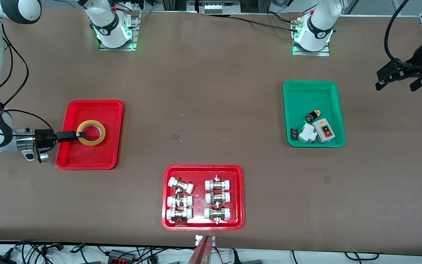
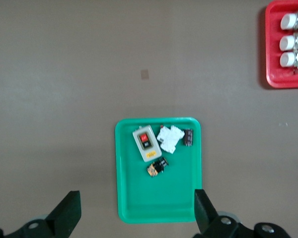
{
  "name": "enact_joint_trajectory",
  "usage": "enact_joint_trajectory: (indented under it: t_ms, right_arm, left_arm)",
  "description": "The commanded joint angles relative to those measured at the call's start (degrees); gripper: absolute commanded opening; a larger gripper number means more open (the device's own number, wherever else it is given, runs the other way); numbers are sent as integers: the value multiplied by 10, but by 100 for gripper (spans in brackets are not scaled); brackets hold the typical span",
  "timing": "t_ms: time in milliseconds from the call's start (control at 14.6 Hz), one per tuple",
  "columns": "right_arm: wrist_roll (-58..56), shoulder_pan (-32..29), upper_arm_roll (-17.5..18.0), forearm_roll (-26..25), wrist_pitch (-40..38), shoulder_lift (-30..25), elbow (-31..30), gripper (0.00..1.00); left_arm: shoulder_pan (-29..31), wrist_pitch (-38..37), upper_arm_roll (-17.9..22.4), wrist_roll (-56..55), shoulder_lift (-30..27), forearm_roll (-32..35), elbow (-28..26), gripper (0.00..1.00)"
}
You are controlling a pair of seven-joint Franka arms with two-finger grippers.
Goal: Left arm passes tape to right arm into tray
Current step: 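Set the tape roll flat in the empty red tray with the right gripper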
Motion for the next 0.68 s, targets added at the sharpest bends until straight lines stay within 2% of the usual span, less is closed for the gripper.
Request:
enact_joint_trajectory:
  t_ms: [0, 205, 341, 614]
  right_arm:
    - [-9, 13, 7, -47, 35, -6, -11, 100]
    - [-5, 37, 6, -93, 64, -27, -26, 100]
    - [10, 50, 5, -138, 82, -52, -39, 100]
    - [157, 96, 5, -257, 71, -126, -37, 100]
  left_arm:
    - [8, -34, -12, -25, -8, -7, 13, 100]
    - [-35, -35, 34, -22, -8, -7, 12, 100]
    - [-39, -36, 35, -21, -8, -7, 12, 100]
    - [-54, -45, 47, -21, -8, -6, 14, 100]
